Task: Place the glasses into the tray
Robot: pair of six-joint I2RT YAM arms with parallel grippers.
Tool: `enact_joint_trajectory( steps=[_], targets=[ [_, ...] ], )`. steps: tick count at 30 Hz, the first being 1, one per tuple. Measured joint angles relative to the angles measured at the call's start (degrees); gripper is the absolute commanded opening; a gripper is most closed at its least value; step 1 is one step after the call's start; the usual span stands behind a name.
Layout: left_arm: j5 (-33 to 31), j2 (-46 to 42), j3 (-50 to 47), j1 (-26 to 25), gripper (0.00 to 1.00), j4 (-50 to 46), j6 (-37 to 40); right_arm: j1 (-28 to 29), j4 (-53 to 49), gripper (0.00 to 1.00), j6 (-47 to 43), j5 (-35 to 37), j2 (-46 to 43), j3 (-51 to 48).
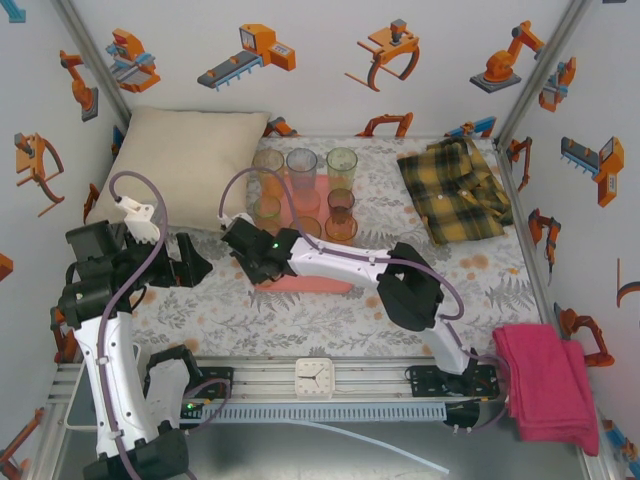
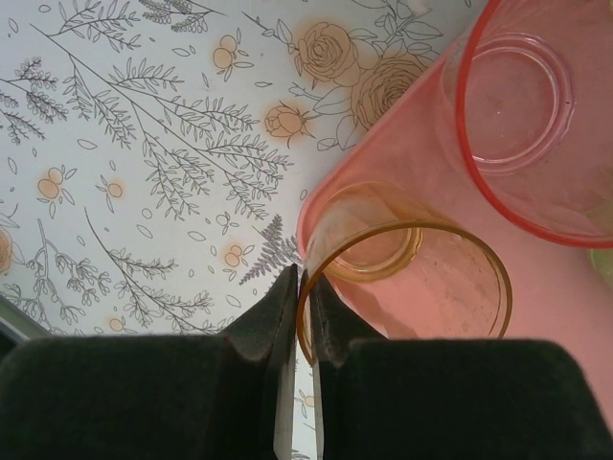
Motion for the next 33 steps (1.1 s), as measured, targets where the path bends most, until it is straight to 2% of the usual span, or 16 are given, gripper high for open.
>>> enact_joint_trajectory(
  steps=[33],
  targets=[
    [0.02,0.0,0.0,0.0,0.98,0.0,0.0,0.48,-2.01,0.34,-0.85,-0.22,1.57,1.95]
  ],
)
